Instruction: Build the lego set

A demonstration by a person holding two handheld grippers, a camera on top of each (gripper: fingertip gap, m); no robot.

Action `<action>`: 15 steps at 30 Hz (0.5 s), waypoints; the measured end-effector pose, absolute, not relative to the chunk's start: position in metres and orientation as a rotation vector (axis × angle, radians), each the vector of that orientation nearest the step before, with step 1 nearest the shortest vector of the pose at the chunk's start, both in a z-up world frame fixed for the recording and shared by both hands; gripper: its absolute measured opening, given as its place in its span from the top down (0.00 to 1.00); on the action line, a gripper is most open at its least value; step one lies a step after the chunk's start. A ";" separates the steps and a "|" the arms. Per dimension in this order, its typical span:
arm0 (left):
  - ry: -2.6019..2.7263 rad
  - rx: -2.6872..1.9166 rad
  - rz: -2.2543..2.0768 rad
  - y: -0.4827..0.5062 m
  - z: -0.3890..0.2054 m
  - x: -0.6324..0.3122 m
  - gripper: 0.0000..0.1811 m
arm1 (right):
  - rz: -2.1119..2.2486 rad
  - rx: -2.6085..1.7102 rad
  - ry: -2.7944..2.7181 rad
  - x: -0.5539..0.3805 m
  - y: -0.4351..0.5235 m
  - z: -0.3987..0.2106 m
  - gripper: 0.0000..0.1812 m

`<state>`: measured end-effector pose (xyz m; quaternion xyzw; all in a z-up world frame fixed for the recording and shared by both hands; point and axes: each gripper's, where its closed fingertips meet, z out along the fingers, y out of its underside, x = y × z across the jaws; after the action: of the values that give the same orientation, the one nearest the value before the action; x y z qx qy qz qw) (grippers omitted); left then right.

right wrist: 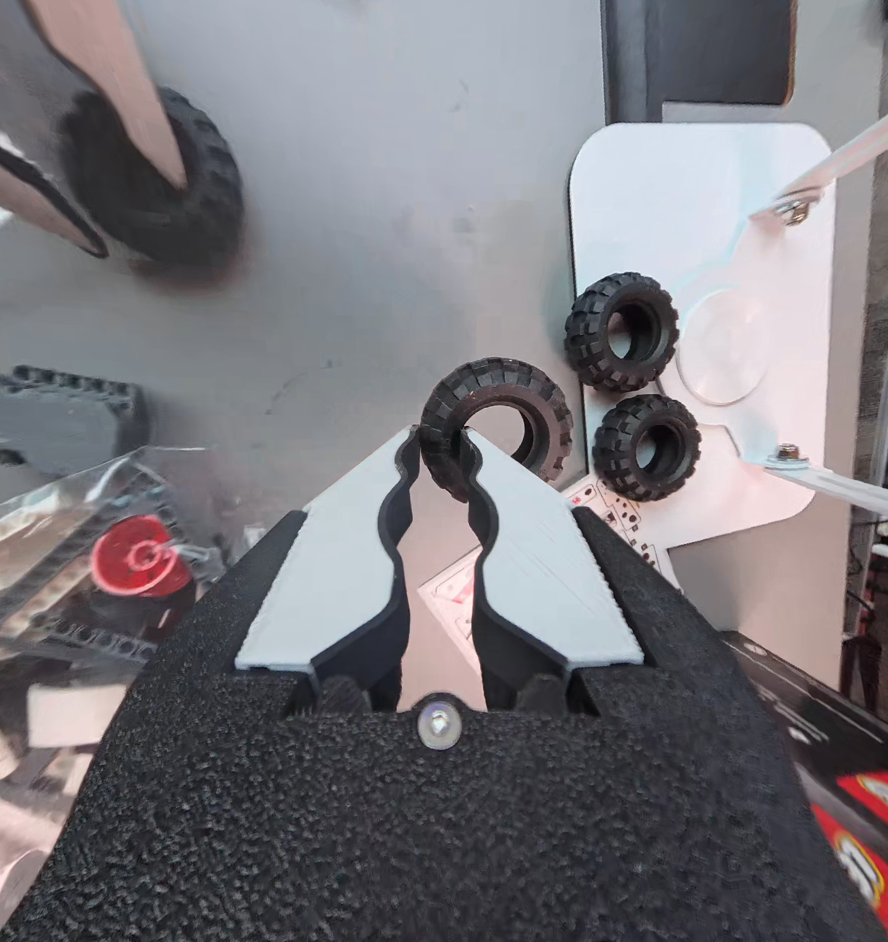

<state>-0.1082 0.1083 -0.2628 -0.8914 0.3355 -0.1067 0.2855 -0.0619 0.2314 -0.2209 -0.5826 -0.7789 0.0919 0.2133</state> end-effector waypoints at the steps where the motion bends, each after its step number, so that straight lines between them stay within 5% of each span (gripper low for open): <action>1: 0.911 -2.401 -0.269 0.109 -0.267 -0.108 0.85 | 0.248 -1.645 -2.175 -0.067 0.238 -0.233 0.91; 15: 0.746 -2.389 -0.077 0.230 -0.239 -0.188 0.90 | 0.357 -1.631 -2.053 -0.149 0.253 -0.218 0.91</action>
<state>-0.1881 0.2302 -0.2390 -0.9060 0.2829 -0.0291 0.3134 -0.1490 0.2531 -0.2179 -0.5976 -0.7521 0.1308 0.2451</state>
